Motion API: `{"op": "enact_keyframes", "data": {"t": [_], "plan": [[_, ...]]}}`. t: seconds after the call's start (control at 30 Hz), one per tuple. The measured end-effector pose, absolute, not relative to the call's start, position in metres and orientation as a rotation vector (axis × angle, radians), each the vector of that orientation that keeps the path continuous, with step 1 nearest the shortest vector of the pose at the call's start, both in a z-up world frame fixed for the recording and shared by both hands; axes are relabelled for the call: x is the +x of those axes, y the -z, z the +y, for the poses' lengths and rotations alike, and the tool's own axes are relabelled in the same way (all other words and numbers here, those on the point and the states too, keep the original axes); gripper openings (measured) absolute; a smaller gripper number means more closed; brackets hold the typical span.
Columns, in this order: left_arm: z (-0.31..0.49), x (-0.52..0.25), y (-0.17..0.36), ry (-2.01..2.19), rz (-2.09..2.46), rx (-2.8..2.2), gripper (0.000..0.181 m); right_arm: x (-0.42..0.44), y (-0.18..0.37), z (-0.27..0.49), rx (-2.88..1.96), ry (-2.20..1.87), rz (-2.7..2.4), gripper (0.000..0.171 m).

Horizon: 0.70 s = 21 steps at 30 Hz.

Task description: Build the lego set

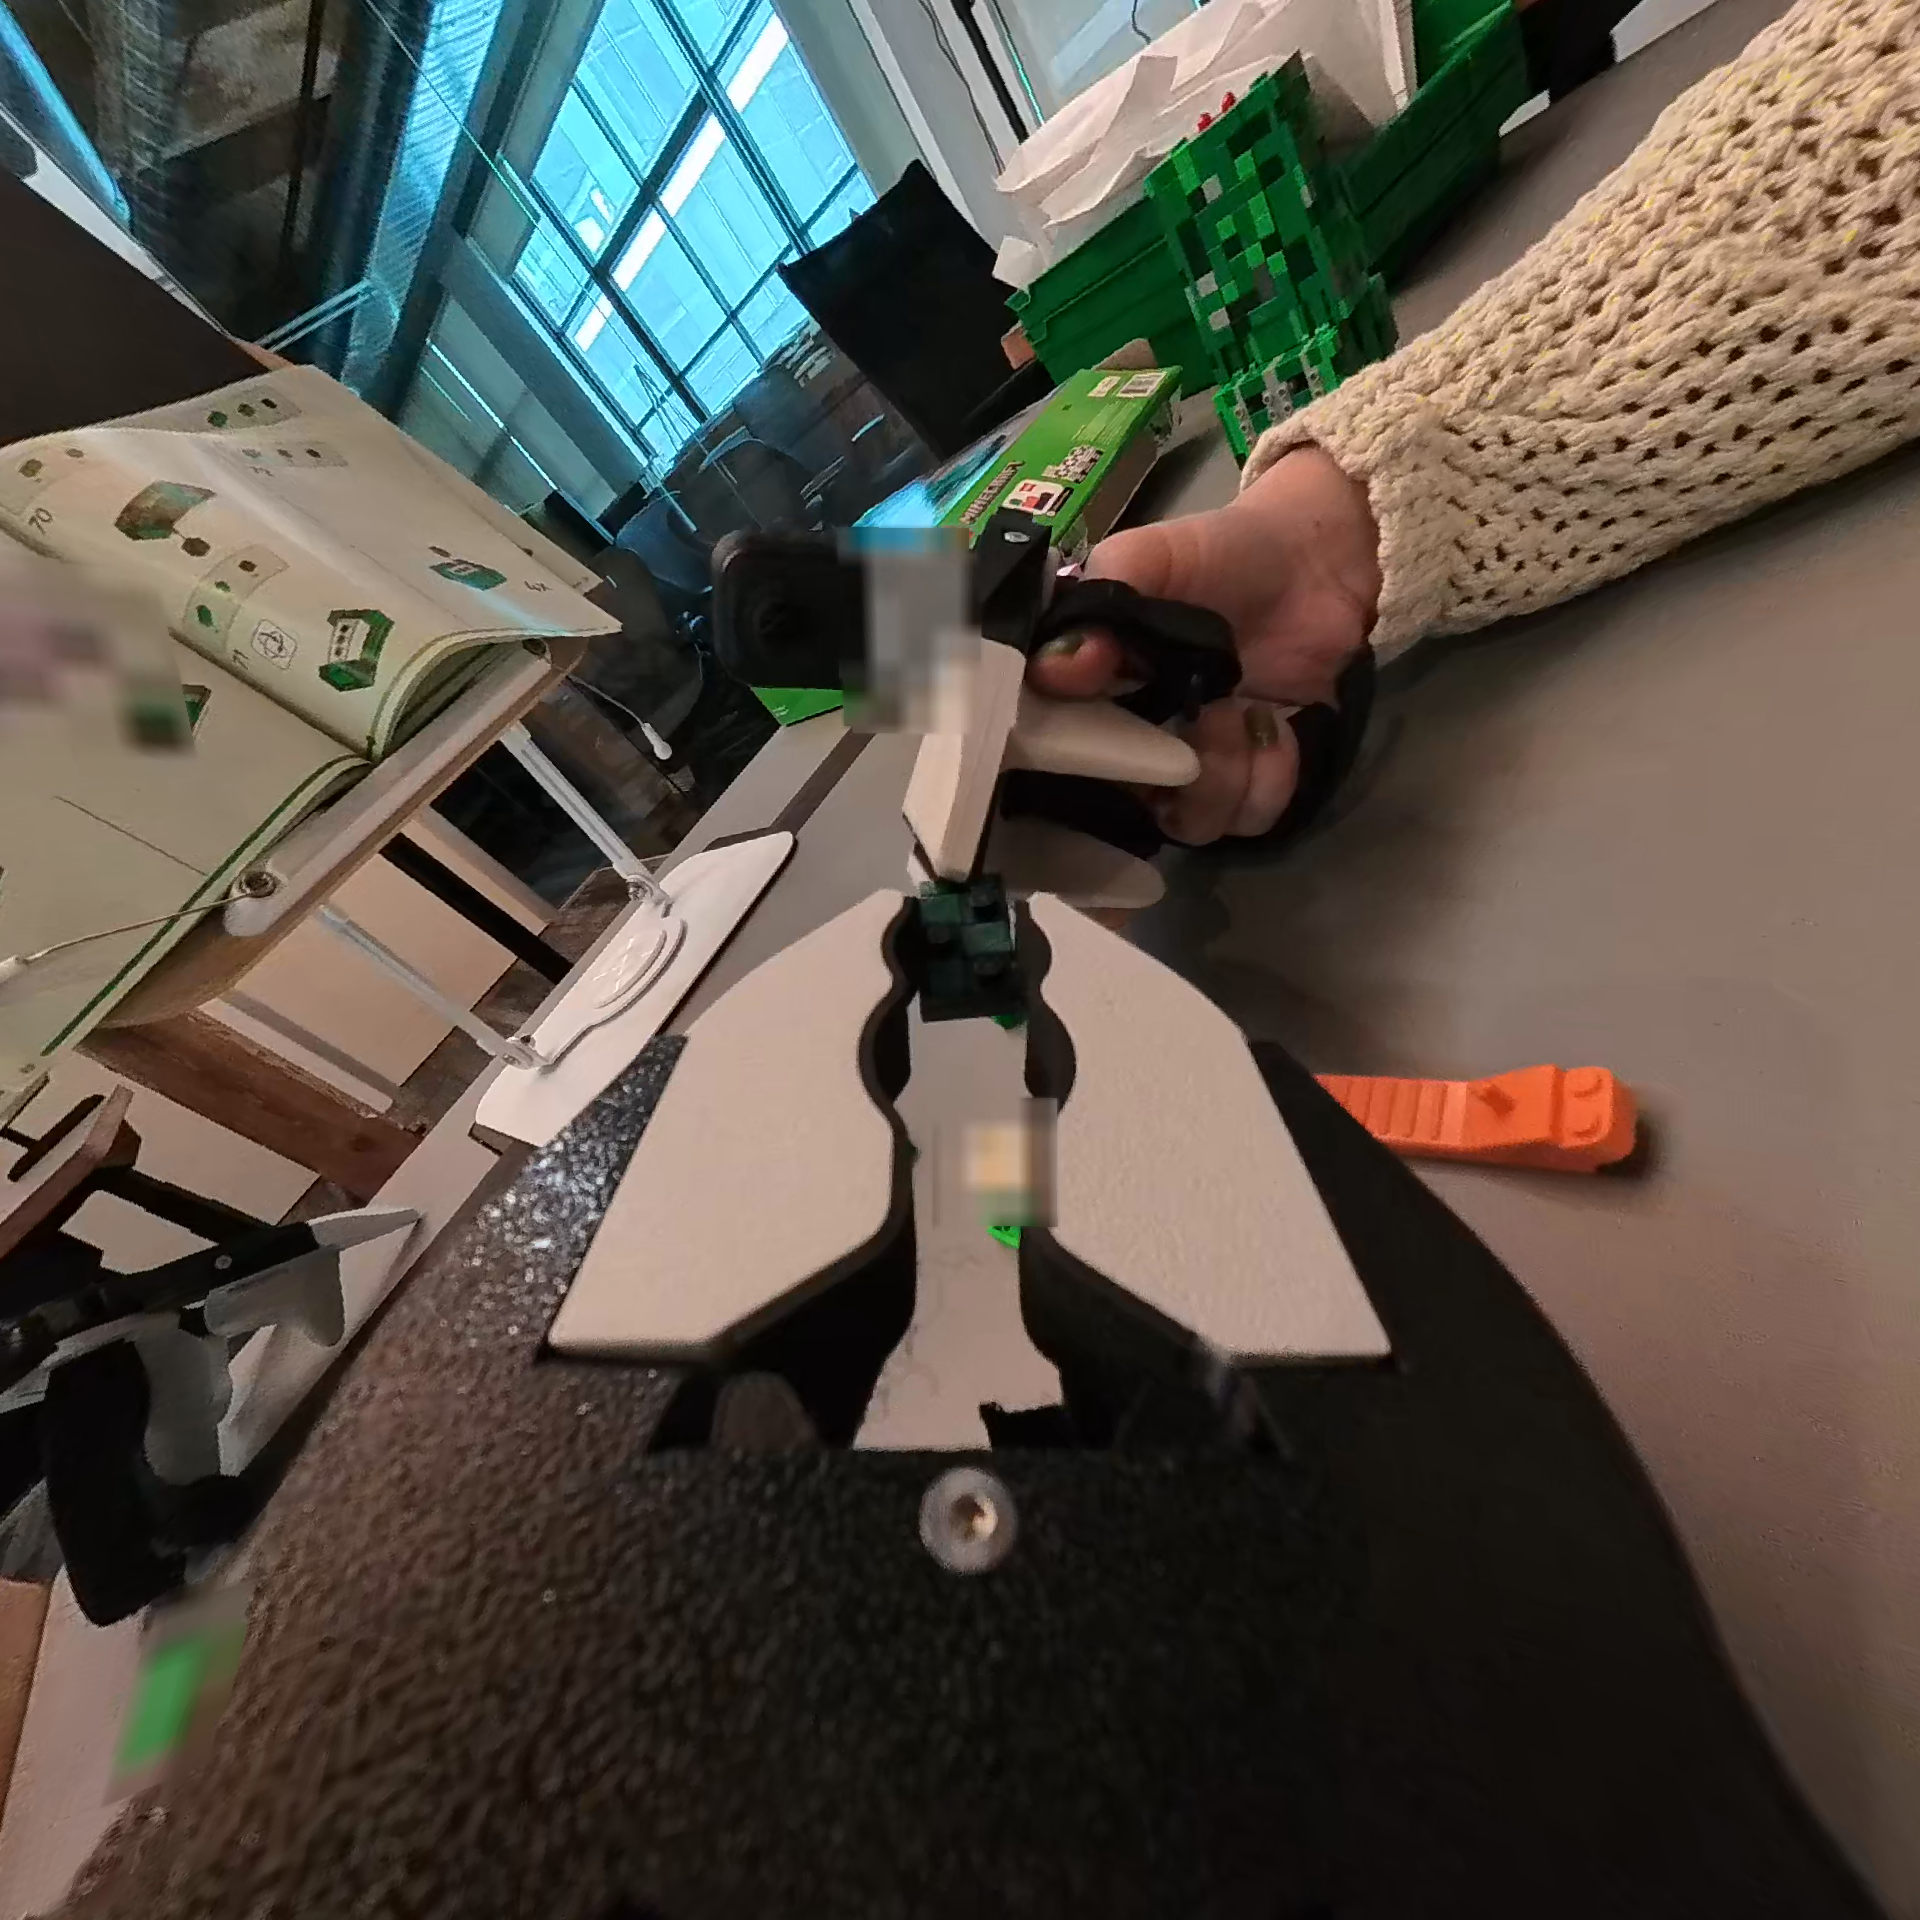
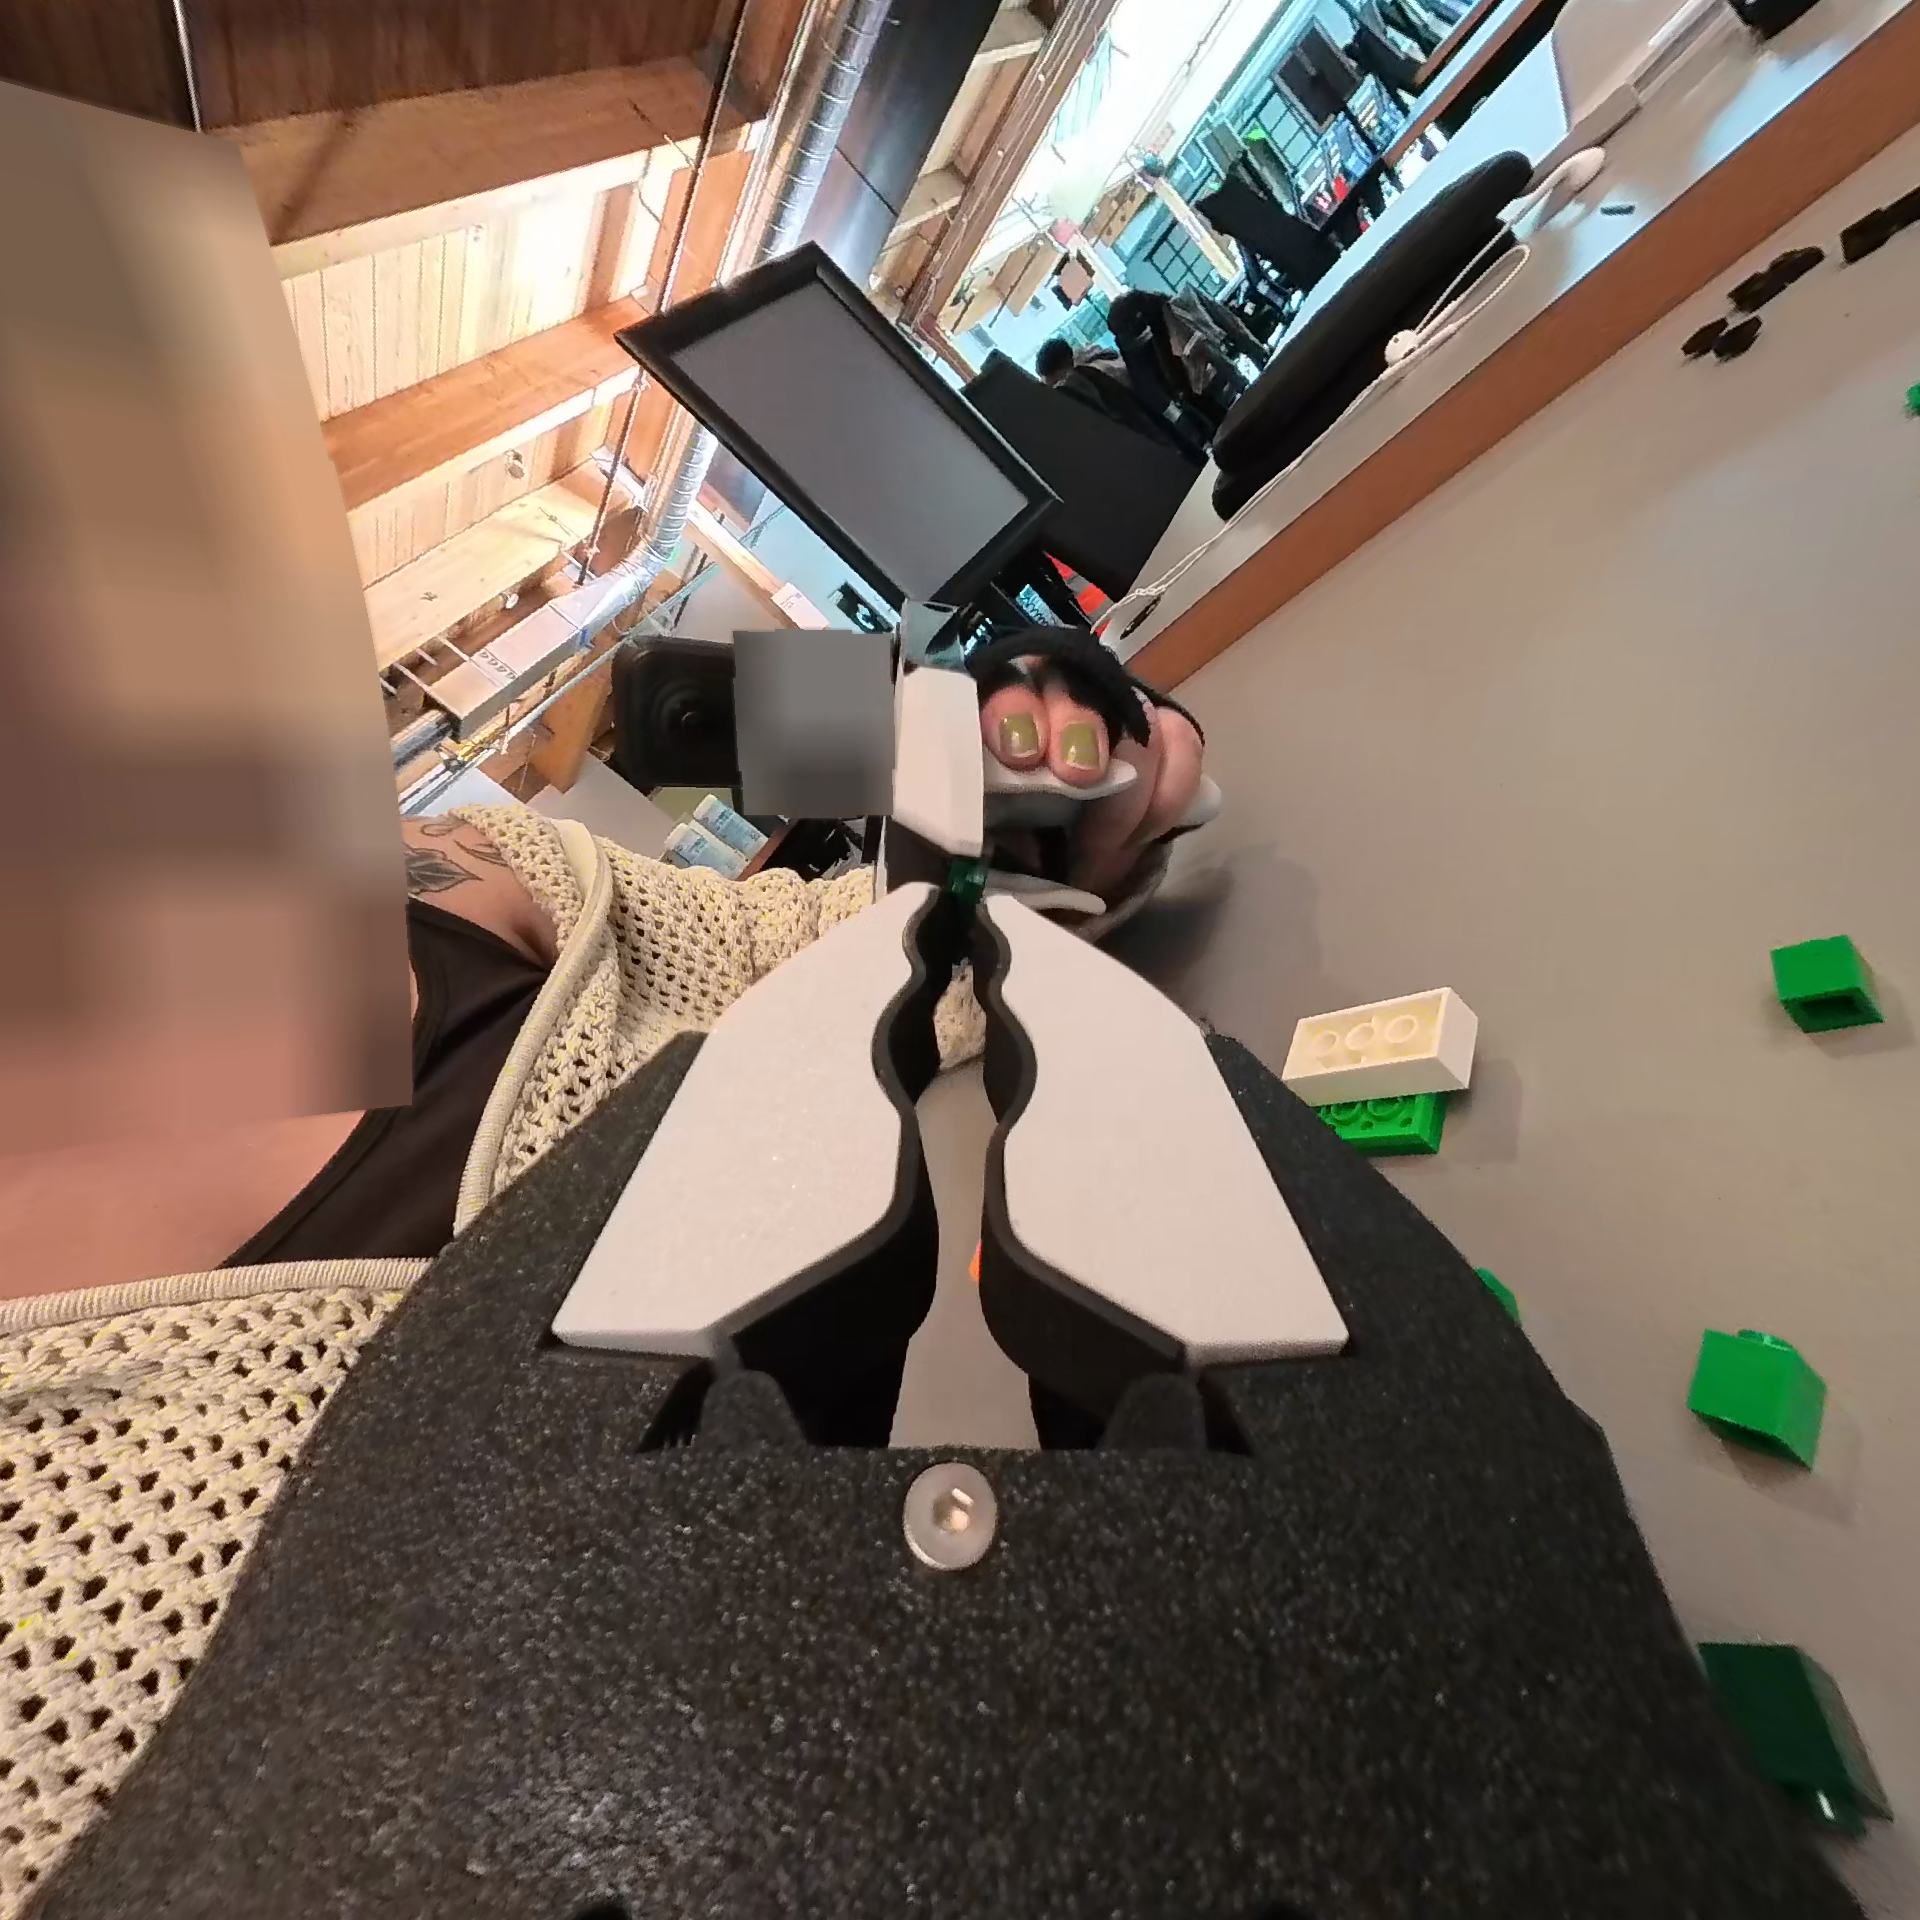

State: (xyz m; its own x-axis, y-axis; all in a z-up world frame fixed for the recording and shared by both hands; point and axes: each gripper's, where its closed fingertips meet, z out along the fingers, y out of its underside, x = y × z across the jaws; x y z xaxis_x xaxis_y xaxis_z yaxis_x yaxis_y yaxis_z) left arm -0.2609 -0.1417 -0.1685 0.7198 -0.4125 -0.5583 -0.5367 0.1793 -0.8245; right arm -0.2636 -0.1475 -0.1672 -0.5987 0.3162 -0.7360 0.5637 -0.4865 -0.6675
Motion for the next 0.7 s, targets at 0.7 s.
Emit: {"op": "enact_keyframes", "data": {"t": [0.7], "plan": [[-0.1461,-0.2656,0.1636,-0.069,0.822,-1.427,0.019,-0.2601,0.1598,-0.1422,1.254,2.247,1.407,0.003]]}}
